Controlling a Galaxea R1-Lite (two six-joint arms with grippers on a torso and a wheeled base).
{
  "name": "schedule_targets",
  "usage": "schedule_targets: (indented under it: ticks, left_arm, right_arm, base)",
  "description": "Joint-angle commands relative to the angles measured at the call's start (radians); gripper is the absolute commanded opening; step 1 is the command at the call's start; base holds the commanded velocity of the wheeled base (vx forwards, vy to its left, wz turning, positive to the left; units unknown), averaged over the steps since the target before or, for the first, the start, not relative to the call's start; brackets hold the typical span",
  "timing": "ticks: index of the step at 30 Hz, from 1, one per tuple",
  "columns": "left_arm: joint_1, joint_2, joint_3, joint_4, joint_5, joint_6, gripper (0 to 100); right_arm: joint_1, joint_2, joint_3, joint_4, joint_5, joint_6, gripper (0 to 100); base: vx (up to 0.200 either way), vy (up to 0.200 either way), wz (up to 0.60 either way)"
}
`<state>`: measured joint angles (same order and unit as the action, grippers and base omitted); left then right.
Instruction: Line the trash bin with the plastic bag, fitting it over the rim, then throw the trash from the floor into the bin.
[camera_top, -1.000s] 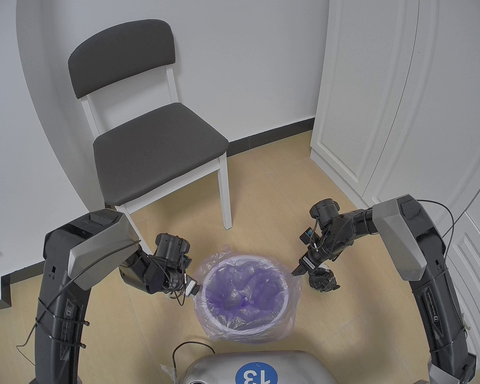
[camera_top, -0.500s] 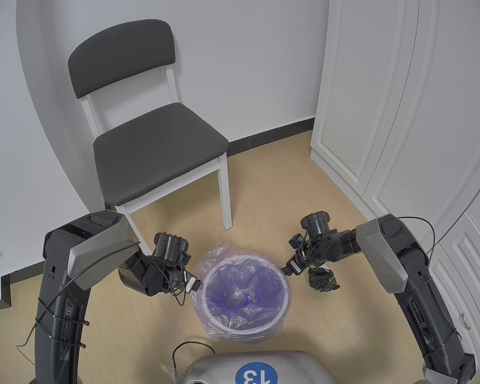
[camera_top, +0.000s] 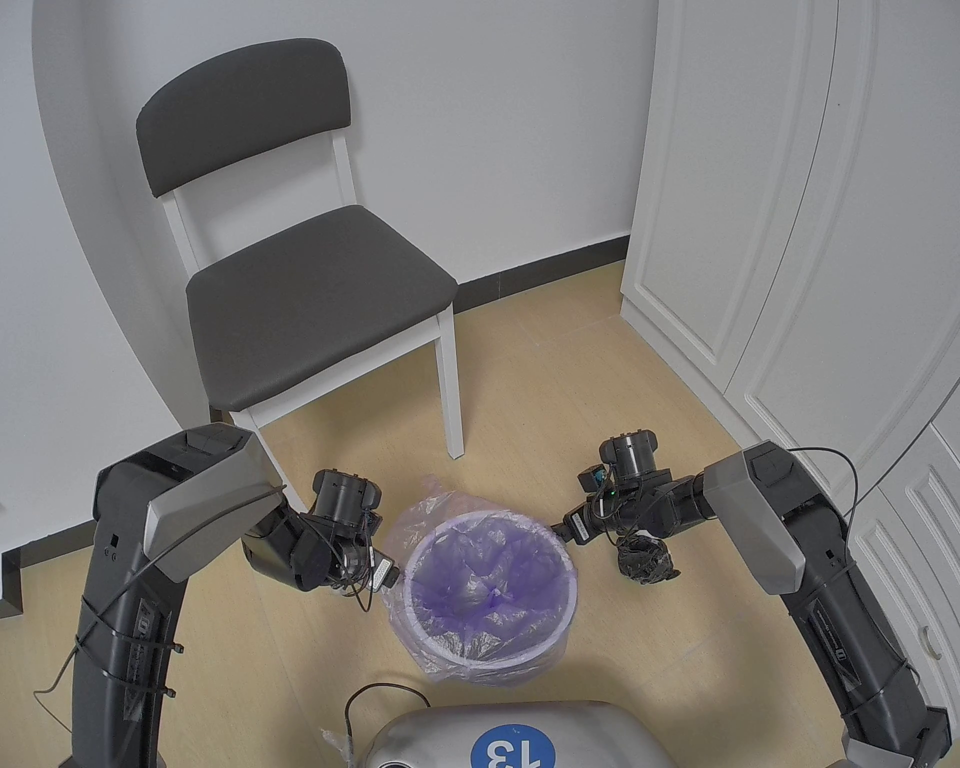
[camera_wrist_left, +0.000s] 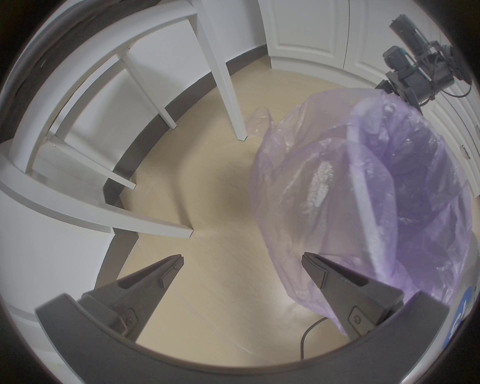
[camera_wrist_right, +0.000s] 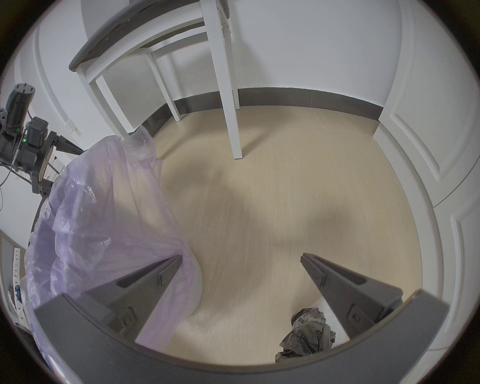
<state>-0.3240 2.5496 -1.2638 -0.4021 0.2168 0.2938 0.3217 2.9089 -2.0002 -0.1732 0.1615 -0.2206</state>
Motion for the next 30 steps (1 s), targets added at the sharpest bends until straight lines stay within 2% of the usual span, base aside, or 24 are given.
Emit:
schedule_targets:
  ticks: [1,9,15,19,22,23,24,27,30]
  left_arm:
    - [-0.006,0.040,-0.141,0.108,0.046,0.001,100]
    - [-0.020,0.035,-0.197,0.322,0.041,0.018,100]
    - [-0.021,0.032,-0.187,0.313,0.038,-0.013,100]
    - [-0.018,-0.031,-0.049,0.172,0.016,-0.117,100]
    - [-0.018,-0.104,0.121,0.020,-0.066,-0.130,100]
    - [-0.018,-0.104,0.121,0.020,-0.066,-0.130,100]
    - [-0.020,-0.146,0.227,-0.090,-0.094,-0.133,100]
    - [-0.017,-0.178,0.353,-0.265,-0.099,-0.153,100]
    - [-0.015,-0.180,0.406,-0.359,-0.099,-0.176,100]
  right_arm:
    - [0.000,0.027,0.000,-0.052,-0.003,0.030,100]
    - [-0.012,0.016,0.000,0.012,-0.033,0.029,100]
    - [-0.013,0.024,0.000,0.000,-0.031,0.041,100]
    - [-0.021,-0.034,0.052,-0.008,-0.028,0.063,100]
    - [-0.020,-0.131,0.167,-0.034,-0.017,0.086,100]
    - [-0.020,-0.131,0.167,-0.034,-0.017,0.086,100]
    - [-0.020,-0.194,0.244,-0.066,-0.016,0.098,100]
    - [-0.020,-0.278,0.367,-0.127,-0.017,0.099,100]
    - [-0.021,-0.336,0.446,-0.161,-0.017,0.101,100]
  base:
    - [0.000,0.000,0.00]
    - [0.000,0.000,0.00]
    - [0.000,0.000,0.00]
    - [0.000,0.000,0.00]
    - [0.000,0.000,0.00]
    - [0.000,0.000,0.00]
    - [0.000,0.000,0.00]
    - [0.000,0.000,0.00]
    - [0.000,0.000,0.00]
